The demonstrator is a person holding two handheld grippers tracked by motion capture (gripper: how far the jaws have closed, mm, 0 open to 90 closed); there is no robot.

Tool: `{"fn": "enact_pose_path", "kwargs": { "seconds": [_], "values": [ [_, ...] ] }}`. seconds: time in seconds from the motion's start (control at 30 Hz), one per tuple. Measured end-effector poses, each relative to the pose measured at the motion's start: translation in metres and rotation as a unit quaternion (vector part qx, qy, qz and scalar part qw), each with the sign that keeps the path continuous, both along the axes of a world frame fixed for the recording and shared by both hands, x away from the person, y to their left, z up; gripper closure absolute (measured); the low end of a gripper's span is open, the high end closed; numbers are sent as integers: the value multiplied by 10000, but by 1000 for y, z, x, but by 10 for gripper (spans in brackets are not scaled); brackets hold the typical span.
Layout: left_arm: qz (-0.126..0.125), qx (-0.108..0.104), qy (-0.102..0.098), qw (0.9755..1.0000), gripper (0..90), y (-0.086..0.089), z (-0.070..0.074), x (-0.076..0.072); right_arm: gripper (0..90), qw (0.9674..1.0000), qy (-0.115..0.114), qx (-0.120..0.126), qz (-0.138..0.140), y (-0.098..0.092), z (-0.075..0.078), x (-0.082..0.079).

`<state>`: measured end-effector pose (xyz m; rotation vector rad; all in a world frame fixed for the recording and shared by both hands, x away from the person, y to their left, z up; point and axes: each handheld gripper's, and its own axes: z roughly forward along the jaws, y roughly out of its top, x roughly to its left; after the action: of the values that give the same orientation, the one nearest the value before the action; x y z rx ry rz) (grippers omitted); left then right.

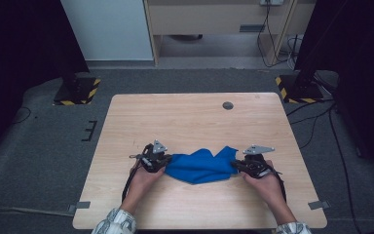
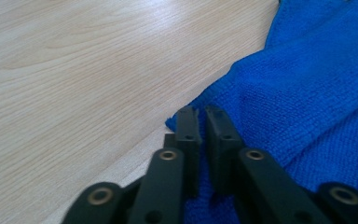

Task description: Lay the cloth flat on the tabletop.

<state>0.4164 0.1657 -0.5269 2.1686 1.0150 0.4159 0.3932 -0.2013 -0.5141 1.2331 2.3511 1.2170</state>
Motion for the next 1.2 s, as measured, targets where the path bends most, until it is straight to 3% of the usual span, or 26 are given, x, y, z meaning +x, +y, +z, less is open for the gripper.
{"fn": "enact_pose_path", "kwargs": {
  "seconds": [0.1, 0.13, 0.27, 0.37, 0.5, 0.7, 0.8, 1.03, 1.13, 1.17, 1.2],
  "values": [
    [59, 90, -78, 9999, 875, 1, 0, 0, 861, 9999, -41, 80, -61, -2, 2, 0],
    [162, 89, -200, 9996, 876, 4, 2, 0, 863, 9999, -85, 83, -46, -2, 2, 0],
    [412, -24, -334, 9986, 879, 14, 7, 1, 869, 9998, -136, 101, -88, -3, 3, 0],
    [429, -45, -321, 9986, 880, 16, 8, 1, 871, 9998, -96, 110, -131, -3, 3, 1],
    [473, -118, -486, 9976, 882, 16, 14, -2, 874, 9998, -151, 74, -119, 0, 3, 0],
    [462, -356, -706, 9958, 884, 20, 30, -8, 877, 9991, -308, 254, -156, -4, 14, -1],
    [414, -521, -829, 9943, 885, 21, 43, -12, 878, 9979, -532, 345, -150, -7, 31, -3],
    [406, -621, -887, 9933, 886, 21, 53, -16, 878, 9967, -699, 364, -171, -12, 49, -3],
    [339, -399, -610, 9968, 886, 15, 46, -12, 878, 9976, -649, 209, -139, -10, 51, 0],
    [339, -399, -610, 9968, 886, 15, 46, -12, 878, 9976, -649, 209, -139, -10, 51, 0],
    [294, -162, -408, 9986, 886, 12, 34, -9, 878, 9984, -542, 100, -144, -8, 45, 4]
  ]
}}
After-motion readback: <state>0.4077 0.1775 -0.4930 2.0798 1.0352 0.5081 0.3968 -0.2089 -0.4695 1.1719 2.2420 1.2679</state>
